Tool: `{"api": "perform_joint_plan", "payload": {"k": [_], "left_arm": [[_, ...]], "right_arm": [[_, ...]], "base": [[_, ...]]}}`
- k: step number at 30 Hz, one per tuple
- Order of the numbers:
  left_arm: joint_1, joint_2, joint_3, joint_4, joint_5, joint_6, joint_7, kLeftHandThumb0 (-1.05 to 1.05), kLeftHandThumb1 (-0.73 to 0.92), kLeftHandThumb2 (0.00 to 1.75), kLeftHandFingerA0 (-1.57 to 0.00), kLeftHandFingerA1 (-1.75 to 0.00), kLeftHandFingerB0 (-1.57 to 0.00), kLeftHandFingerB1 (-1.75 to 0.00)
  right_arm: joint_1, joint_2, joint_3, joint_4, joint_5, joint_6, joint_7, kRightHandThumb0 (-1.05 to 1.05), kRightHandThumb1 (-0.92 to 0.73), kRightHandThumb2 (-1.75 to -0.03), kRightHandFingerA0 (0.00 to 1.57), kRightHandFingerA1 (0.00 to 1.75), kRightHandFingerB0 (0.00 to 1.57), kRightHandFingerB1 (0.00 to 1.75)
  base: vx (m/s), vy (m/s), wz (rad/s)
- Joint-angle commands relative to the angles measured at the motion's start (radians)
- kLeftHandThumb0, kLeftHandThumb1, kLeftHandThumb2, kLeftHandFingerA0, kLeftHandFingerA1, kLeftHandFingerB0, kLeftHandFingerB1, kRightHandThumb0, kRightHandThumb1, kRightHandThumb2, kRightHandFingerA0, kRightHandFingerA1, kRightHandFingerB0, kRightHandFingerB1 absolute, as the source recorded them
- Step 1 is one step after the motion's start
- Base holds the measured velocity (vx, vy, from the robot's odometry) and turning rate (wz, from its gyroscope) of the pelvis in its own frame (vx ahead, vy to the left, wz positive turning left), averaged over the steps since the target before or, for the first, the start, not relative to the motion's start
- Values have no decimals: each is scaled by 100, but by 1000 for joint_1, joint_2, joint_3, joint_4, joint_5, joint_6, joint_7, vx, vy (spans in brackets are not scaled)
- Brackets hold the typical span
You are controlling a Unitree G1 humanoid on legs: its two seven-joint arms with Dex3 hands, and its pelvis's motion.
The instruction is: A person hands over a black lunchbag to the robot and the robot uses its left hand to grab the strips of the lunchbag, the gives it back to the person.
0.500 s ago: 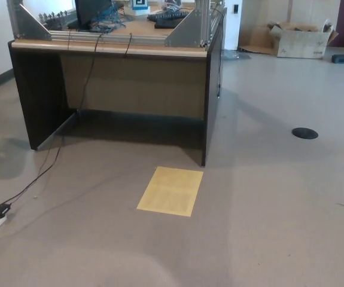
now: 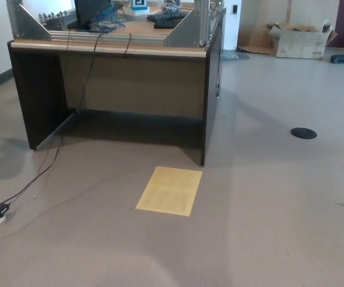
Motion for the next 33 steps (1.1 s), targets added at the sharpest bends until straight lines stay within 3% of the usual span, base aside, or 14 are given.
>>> {"api": "perform_joint_plan", "payload": {"k": [1, 5, 6, 11, 12, 15, 18, 24, 25, 26, 27, 28, 29, 33], "left_arm": [[6, 32, 5, 22, 4, -85, 7, -35, 33, 90, 0, -49, 0, -48], [17, 40, 2, 31, 17, -92, 25, -36, 31, 90, 0, -49, 0, -48], [15, 41, 1, 33, 19, -91, 26, -74, 47, 79, -11, -41, -5, -36], [33, 37, 0, 33, 18, -111, 35, -68, 45, 80, -1, -35, -8, -35], [35, 36, 0, 39, 16, -121, 35, -69, 55, 61, -8, -27, -12, -25], [45, 34, -1, 49, 10, -134, 26, -67, 55, 59, -9, -24, -11, -23], [52, 38, 2, 26, 6, -124, 16, -67, 46, 79, -5, -29, -7, -27], [81, 30, 42, -44, -73, -131, -43, -71, 48, 79, -6, -28, -10, -33], [96, 28, 70, -127, -127, -158, -66, -66, 57, 57, -11, -29, -14, -29], [105, 32, 83, -192, -145, -134, -84, -67, 44, 82, 0, -36, -13, -37], [120, 36, 97, -259, -167, -113, -99, -70, 56, 59, -11, -27, -14, -25], [137, 37, 112, -327, -192, -96, -113, -70, 56, 59, -11, -27, -14, -25], [164, 41, 130, -413, -204, -73, -113, -82, 53, 83, 0, -34, -15, -32], [212, 70, 207, -731, -313, -7, -137, -75, 49, 85, 0, -32, -13, -33]], "right_arm": [[12, -19, 3, 14, -9, -79, -29, -76, -87, -67, 28, 39, 23, 34], [13, -15, 10, 27, -14, -85, -36, -77, -87, -67, 27, 39, 22, 33], [11, -14, 9, 30, -11, -86, -35, -76, -88, -66, 28, 39, 22, 33], [17, -13, 10, 41, -9, -111, -33, -77, -86, -66, 29, 39, 20, 33], [20, -14, 13, 44, -13, -114, -36, -76, -88, -66, 29, 39, 22, 34], [32, -13, 15, 51, -13, -117, -37, -77, -88, -66, 29, 39, 22, 33], [29, -7, 12, 63, -5, -114, -33, -79, -87, -66, 30, 40, 24, 34], [34, -3, 17, 62, -7, -118, -37, -77, -86, -66, 30, 40, 25, 34], [32, -4, 17, 65, -11, -119, -45, -77, -87, -66, 31, 41, 25, 35], [29, -4, 14, 65, -6, -122, -43, -77, -86, -66, 32, 42, 26, 35], [28, -5, 14, 64, -6, -121, -44, -77, -87, -66, 32, 41, 26, 35], [28, -6, 14, 63, -7, -118, -47, -77, -87, -66, 32, 41, 26, 35], [33, -9, 15, 63, -8, -121, -48, -76, -87, -66, 32, 41, 26, 35], [25, -13, 17, 63, -14, -113, -57, -77, -87, -66, 32, 41, 28, 35]], "base": [[0, 0, 0], [0, 0, 0], [0, 0, 0], [0, 0, 0], [0, 0, 0], [0, 0, 0], [0, 0, 0], [0, 0, 0], [0, 0, 0], [0, 0, 0], [0, 0, 0], [0, 0, 0], [0, 0, 0], [0, 0, 0]]}}
